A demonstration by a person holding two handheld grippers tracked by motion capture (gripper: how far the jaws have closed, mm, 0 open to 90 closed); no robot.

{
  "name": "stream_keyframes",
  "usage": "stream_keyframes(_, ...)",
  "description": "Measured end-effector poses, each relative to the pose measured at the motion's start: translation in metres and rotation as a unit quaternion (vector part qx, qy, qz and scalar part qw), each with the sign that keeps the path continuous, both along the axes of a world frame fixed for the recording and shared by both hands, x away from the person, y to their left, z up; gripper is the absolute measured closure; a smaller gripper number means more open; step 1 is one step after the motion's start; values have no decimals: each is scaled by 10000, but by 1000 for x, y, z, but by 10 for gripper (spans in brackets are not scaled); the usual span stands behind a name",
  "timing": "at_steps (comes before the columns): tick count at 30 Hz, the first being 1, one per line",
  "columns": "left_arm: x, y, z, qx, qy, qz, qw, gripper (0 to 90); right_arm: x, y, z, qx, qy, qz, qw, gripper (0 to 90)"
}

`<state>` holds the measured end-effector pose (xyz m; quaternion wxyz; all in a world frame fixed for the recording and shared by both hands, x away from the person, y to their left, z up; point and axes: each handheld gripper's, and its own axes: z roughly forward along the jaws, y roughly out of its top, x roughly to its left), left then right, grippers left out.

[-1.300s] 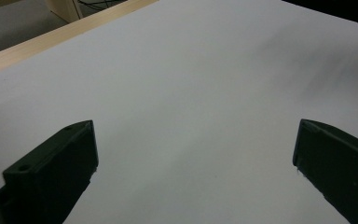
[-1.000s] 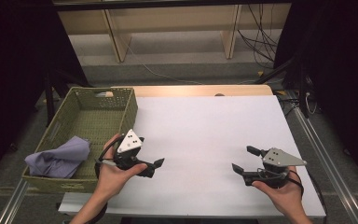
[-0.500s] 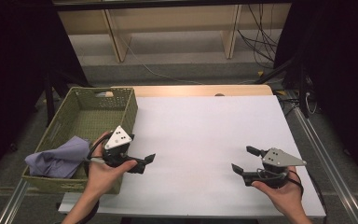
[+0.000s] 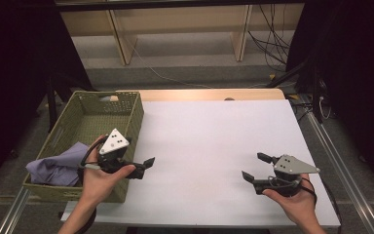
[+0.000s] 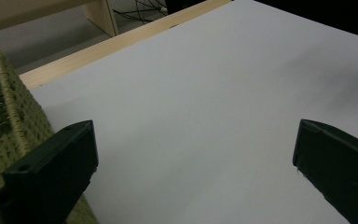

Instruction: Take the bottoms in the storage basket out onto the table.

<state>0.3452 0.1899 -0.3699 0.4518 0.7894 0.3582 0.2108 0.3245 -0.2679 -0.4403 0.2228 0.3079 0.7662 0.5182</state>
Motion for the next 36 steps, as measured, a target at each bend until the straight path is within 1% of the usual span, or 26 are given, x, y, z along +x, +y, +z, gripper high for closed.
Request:
stream_keyframes(1, 0, 3, 1, 42, -9, 26, 10000, 0, 0, 0, 0, 0, 0, 0, 10000, 175)
stream_keyframes(2, -1, 8, 3, 48, -21, 106, 9999, 0, 0, 0, 0, 0, 9, -3, 10000, 175)
stream_keyframes(3, -1, 8, 3, 48, -21, 106, 9999, 0, 0, 0, 0, 15, 18, -4, 10000, 175)
stream_keyframes(4, -1, 14, 4, 52, -15, 178, 9998, 0, 0, 0, 0, -4, 25, -9, 10000, 176)
stream_keyframes(5, -1, 14, 4, 52, -15, 178, 9998, 0, 0, 0, 0, -4, 25, -9, 10000, 176)
stream_keyframes(7, -1, 20, 5, 72, -14, 246, 9997, 0, 0, 1, 0, 0, 19, -5, 10000, 175)
stream_keyframes(12, -2, 33, 3, 97, 45, 387, 9992, 0, 0, 1, -1, -34, 34, 4, 10000, 175)
stream_keyframes(26, -5, 51, 1, 118, 87, 561, 9983, 0, 1, 1, -1, -21, 45, 17, 10000, 175)
stream_keyframes(29, -6, 54, 1, 107, 63, 622, 9980, 0, 1, 1, -1, -21, 38, 15, 10000, 175)
stream_keyframes(31, -6, 58, 2, 142, 58, 656, 9977, 0, 1, 1, -1, -20, 46, 8, 10000, 176)
stream_keyframes(36, -7, 66, 5, 153, 15, 777, 9969, 0, 1, 0, -1, -31, 42, 8, 10000, 175)
